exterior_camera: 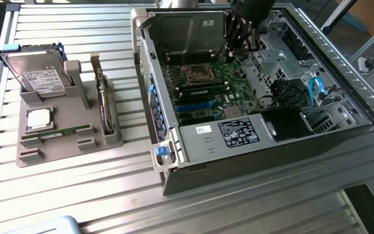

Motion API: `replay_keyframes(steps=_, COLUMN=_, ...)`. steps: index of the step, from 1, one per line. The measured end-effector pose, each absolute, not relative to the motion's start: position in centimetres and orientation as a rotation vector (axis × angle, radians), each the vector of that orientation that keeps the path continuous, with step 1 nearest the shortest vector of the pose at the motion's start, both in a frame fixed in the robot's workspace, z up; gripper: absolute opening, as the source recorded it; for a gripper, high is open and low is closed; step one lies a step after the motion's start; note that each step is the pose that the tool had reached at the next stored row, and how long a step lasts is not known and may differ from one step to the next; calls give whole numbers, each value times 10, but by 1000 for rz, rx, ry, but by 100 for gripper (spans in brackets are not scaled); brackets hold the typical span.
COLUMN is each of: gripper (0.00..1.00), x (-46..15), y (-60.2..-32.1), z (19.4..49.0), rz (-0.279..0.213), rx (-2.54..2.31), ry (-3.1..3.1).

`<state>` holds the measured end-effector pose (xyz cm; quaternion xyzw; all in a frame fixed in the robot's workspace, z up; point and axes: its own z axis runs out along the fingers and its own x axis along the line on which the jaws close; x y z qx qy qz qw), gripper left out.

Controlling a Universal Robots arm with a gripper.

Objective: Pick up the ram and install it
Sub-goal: 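Press down the ram until it locks into place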

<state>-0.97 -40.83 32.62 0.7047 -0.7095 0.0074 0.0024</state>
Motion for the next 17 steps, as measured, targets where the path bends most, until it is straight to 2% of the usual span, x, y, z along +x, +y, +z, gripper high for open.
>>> replay_keyframes(steps=5, gripper=11, x=-10, y=-408, z=326, rz=23, rx=2203, ry=-2232)
replay_keyframes(steps=17, gripper=11, x=-10, y=-408, z=324, rz=21, rx=1795, ry=-2570)
